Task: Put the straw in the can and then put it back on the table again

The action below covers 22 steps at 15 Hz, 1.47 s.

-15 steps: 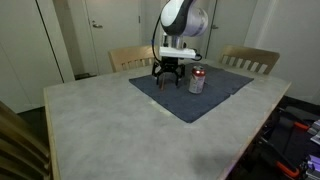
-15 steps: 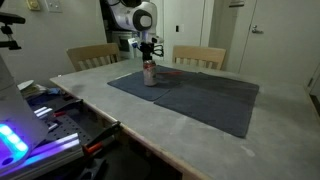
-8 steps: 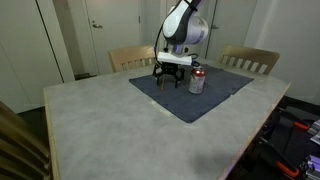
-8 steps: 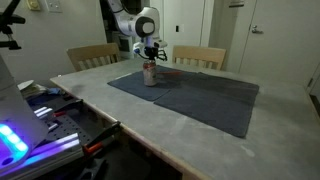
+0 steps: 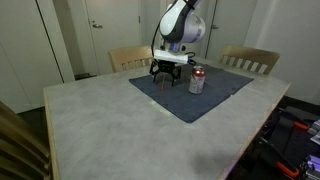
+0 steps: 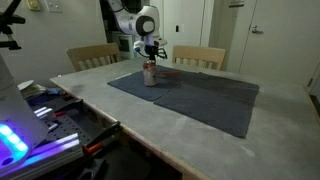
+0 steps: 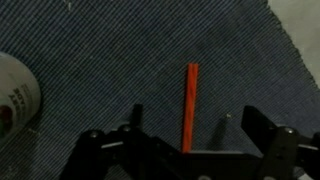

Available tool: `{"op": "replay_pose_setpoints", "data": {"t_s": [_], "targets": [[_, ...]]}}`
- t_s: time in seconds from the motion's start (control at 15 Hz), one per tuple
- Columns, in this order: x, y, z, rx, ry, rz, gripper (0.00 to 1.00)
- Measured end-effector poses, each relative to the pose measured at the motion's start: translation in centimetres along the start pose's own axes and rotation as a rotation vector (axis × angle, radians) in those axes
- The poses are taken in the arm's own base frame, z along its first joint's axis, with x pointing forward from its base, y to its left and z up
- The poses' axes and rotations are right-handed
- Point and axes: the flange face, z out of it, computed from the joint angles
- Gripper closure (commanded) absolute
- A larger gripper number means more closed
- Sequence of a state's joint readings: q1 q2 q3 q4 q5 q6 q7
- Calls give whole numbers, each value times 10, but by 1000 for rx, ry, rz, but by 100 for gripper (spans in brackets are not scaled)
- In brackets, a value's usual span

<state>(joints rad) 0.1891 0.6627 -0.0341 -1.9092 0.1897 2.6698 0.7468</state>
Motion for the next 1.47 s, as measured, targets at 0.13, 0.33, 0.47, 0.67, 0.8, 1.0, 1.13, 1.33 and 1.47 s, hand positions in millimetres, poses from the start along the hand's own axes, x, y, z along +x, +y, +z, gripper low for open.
{"op": "replay_pose_setpoints", "data": {"t_s": [0.13,0.33,0.47,0.67,0.8,1.0,1.13,1.33,1.47], "targets": [[-2,-3,-1,0,-2,-5,0],[-5,-5,1,-7,-10,-12,13],[-9,-7,3,-16,-19,-17,37],[-12,-8,6,-28,-32,-23,58],[-13,-9,7,-31,-36,-25,72],[-13,-10,8,-35,-40,-27,94],[-13,-10,8,-38,-43,-28,100],[-14,-10,8,-42,-46,-29,98],[-14,-10,8,-43,-48,-30,98]]}}
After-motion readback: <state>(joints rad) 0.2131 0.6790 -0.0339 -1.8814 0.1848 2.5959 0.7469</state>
